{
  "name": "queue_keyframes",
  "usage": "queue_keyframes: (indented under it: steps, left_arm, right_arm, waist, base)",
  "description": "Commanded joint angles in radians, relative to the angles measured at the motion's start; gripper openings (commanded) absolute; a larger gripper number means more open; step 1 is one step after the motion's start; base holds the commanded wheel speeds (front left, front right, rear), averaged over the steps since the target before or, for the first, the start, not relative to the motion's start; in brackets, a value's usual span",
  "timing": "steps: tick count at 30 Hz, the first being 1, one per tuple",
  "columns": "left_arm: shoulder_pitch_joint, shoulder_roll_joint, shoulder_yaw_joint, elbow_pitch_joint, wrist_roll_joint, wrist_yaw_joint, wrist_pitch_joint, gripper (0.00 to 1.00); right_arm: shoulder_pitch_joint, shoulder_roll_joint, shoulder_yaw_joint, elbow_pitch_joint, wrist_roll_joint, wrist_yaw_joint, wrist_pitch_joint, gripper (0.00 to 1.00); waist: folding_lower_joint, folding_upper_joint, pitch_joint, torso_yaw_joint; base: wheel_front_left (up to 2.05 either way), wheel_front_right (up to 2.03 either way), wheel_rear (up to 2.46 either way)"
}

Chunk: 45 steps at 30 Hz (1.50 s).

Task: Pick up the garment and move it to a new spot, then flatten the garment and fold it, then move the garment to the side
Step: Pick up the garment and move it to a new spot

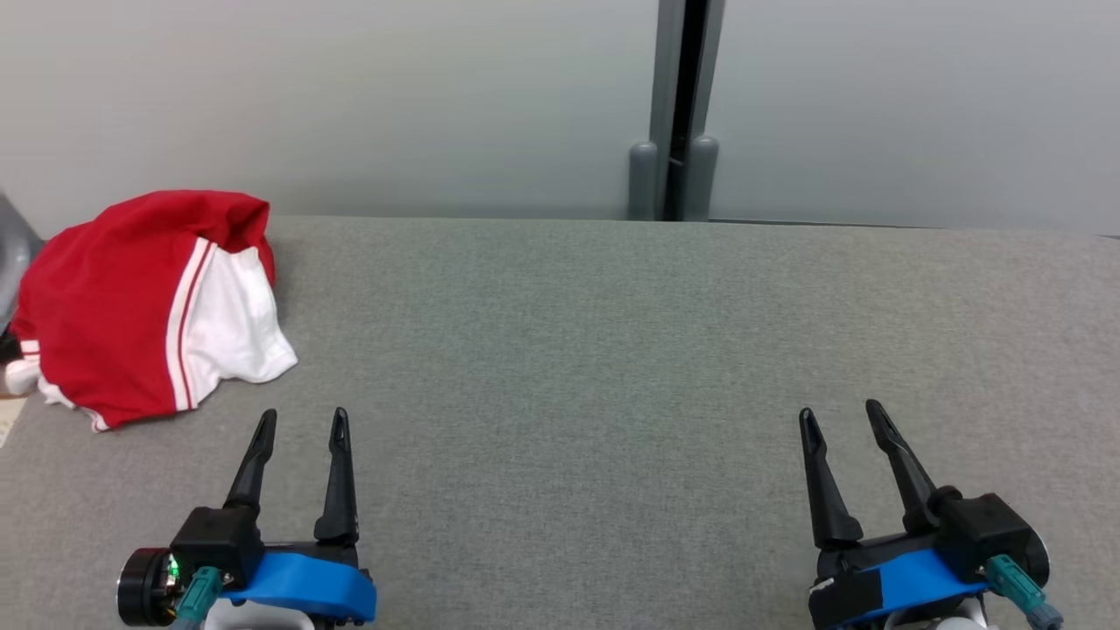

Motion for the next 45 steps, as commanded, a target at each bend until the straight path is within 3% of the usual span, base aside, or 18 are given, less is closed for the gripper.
queue_keyframes:
  steps: [1,15,26,37,45]
  left_arm:
    - [-0.012,0.005,0.005,-0.004,0.004,0.005,-0.003,1.00]
    - [-0.025,0.004,0.009,-0.013,-0.026,0.018,-0.003,1.00]
    - [-0.006,0.004,0.019,-0.027,-0.044,0.039,-0.003,1.00]
    - [-0.008,0.004,0.028,-0.036,-0.054,0.047,-0.003,1.00]
    - [-0.161,0.007,0.059,-0.034,-0.027,0.019,-0.003,1.00]
  right_arm:
    - [-0.007,-0.003,0.001,-0.006,-0.006,0.000,-0.001,1.00]
    - [-0.024,-0.015,-0.003,-0.021,-0.019,0.000,-0.001,1.00]
    - [-0.041,-0.031,0.013,-0.018,-0.020,0.000,-0.001,1.00]
    - [-0.057,-0.043,0.032,-0.010,-0.015,0.000,-0.001,1.00]
    - [-0.082,-0.072,0.011,-0.023,-0.024,0.000,-0.001,1.00]
  waist:
    - [0.0000,0.0000,0.014,0.034]
    - [0.0000,0.0000,0.064,0.268]
    - [0.0000,0.0000,0.090,0.409]
    - [0.0000,0.0000,0.109,0.412]
    - [0.0000,0.0000,0.159,0.364]
  base:
    - [0.00,0.00,0.00]
    - [0.00,0.00,0.00]
    - [0.00,0.00,0.00]
    - [0.00,0.00,0.00]
    - [0.00,0.00,0.00]
